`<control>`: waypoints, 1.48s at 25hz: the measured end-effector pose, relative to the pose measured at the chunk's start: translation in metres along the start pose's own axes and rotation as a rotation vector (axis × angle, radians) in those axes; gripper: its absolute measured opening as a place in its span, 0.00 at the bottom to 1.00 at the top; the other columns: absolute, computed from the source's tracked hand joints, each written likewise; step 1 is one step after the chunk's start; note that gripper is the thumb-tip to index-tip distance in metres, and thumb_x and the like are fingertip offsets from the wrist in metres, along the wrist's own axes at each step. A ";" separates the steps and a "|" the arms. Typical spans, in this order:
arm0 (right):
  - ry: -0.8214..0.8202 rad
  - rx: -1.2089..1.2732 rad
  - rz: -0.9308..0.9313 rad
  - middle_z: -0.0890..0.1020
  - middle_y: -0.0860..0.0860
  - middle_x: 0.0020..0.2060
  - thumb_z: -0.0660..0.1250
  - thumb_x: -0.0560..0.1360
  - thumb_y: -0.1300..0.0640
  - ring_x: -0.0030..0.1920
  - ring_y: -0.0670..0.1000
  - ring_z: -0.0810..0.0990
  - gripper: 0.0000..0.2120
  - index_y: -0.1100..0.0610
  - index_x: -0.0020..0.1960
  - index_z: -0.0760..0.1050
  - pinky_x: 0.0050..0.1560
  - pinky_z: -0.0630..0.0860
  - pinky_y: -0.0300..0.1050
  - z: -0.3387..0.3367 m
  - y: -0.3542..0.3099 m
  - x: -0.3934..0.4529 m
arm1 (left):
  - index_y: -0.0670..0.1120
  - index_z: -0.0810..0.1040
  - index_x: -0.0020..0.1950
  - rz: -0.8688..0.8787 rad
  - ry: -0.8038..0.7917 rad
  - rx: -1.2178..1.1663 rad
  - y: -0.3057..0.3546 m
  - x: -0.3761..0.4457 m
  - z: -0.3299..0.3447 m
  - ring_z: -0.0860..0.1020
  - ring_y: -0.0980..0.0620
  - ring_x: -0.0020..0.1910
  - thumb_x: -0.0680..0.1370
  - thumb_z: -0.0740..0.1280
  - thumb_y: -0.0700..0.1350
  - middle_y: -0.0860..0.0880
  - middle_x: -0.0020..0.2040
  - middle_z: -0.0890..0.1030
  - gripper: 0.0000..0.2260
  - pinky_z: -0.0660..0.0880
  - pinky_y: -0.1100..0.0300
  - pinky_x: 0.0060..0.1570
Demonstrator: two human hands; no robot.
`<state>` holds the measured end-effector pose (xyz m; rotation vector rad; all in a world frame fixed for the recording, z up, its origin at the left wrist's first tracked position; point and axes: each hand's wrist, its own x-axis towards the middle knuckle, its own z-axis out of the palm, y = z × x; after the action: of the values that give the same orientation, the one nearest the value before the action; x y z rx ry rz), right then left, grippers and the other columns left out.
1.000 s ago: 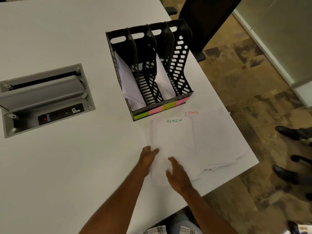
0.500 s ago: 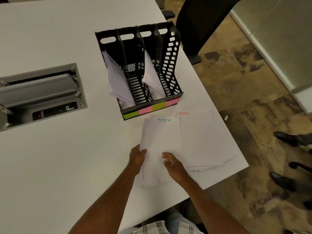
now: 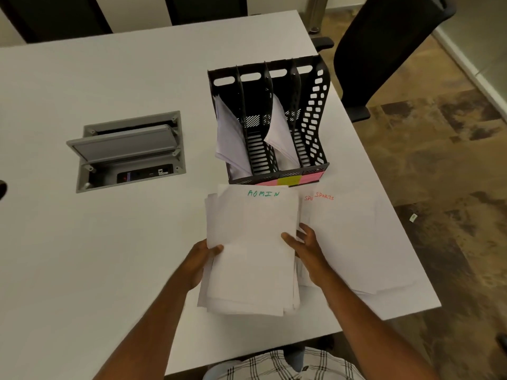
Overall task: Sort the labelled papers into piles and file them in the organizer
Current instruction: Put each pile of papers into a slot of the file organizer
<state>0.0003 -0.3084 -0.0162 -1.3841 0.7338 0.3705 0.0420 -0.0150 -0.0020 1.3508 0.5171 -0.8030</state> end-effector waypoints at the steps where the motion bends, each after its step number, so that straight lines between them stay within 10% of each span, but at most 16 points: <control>1: -0.086 0.052 0.012 0.80 0.46 0.62 0.78 0.68 0.44 0.60 0.49 0.81 0.34 0.47 0.70 0.69 0.53 0.80 0.43 0.003 -0.005 -0.001 | 0.40 0.75 0.68 -0.001 -0.045 -0.026 -0.001 -0.005 0.002 0.79 0.38 0.63 0.79 0.69 0.40 0.39 0.64 0.81 0.18 0.73 0.40 0.67; 5: -0.238 -0.025 -0.067 0.86 0.43 0.51 0.79 0.68 0.46 0.52 0.42 0.84 0.21 0.46 0.58 0.80 0.43 0.79 0.31 0.024 -0.013 -0.006 | 0.41 0.77 0.68 0.051 -0.086 -0.092 0.004 -0.021 0.035 0.80 0.38 0.63 0.76 0.74 0.45 0.40 0.63 0.82 0.22 0.76 0.41 0.63; 10: 0.068 -0.075 -0.329 0.84 0.37 0.38 0.76 0.73 0.53 0.43 0.39 0.84 0.08 0.47 0.50 0.79 0.36 0.77 0.28 0.032 -0.033 -0.014 | 0.47 0.82 0.57 0.281 0.173 -0.028 0.031 -0.023 0.060 0.84 0.45 0.53 0.74 0.76 0.40 0.46 0.53 0.87 0.12 0.82 0.55 0.47; 15: 0.039 -0.267 -0.650 0.86 0.52 0.50 0.70 0.77 0.65 0.51 0.48 0.84 0.11 0.59 0.59 0.81 0.54 0.82 0.46 0.016 -0.029 -0.033 | 0.65 0.84 0.50 0.420 0.125 0.147 0.042 -0.031 0.054 0.83 0.64 0.47 0.75 0.74 0.38 0.62 0.46 0.86 0.19 0.79 0.69 0.41; 22: 0.075 -0.412 -0.563 0.81 0.51 0.59 0.65 0.79 0.54 0.59 0.52 0.80 0.15 0.58 0.62 0.79 0.63 0.75 0.42 0.038 -0.007 -0.051 | 0.46 0.79 0.65 0.358 0.135 0.338 0.026 -0.032 0.045 0.79 0.43 0.60 0.81 0.66 0.38 0.42 0.61 0.82 0.13 0.76 0.49 0.63; 25: 0.181 -0.284 -0.508 0.83 0.55 0.54 0.64 0.81 0.61 0.53 0.50 0.82 0.13 0.66 0.62 0.78 0.61 0.79 0.49 0.049 -0.014 -0.051 | 0.54 0.81 0.61 0.369 0.136 0.330 0.038 -0.032 0.043 0.81 0.45 0.56 0.81 0.66 0.41 0.48 0.54 0.84 0.12 0.79 0.51 0.58; 29: 0.222 -0.288 -0.510 0.84 0.38 0.47 0.69 0.79 0.59 0.50 0.34 0.81 0.10 0.48 0.58 0.79 0.48 0.75 0.26 0.052 -0.007 -0.059 | 0.69 0.82 0.50 0.430 0.023 0.334 0.042 -0.031 0.027 0.83 0.58 0.51 0.80 0.68 0.40 0.62 0.48 0.85 0.20 0.79 0.66 0.48; 33: 0.213 -0.353 -0.501 0.84 0.56 0.54 0.65 0.80 0.64 0.54 0.50 0.82 0.11 0.61 0.62 0.78 0.53 0.75 0.27 0.065 0.005 -0.053 | 0.55 0.76 0.60 0.307 0.035 0.308 0.032 -0.027 0.019 0.79 0.43 0.60 0.81 0.67 0.40 0.47 0.57 0.82 0.12 0.78 0.48 0.61; 37: 0.231 -0.283 -0.482 0.83 0.48 0.48 0.63 0.81 0.62 0.50 0.41 0.82 0.10 0.57 0.60 0.79 0.48 0.75 0.25 0.068 -0.001 -0.049 | 0.67 0.80 0.50 0.325 0.064 0.295 0.035 -0.020 0.015 0.82 0.55 0.51 0.80 0.68 0.43 0.60 0.47 0.84 0.15 0.77 0.68 0.43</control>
<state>-0.0181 -0.2345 0.0184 -1.8371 0.5203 -0.0717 0.0541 -0.0245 0.0379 1.6851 0.2225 -0.5835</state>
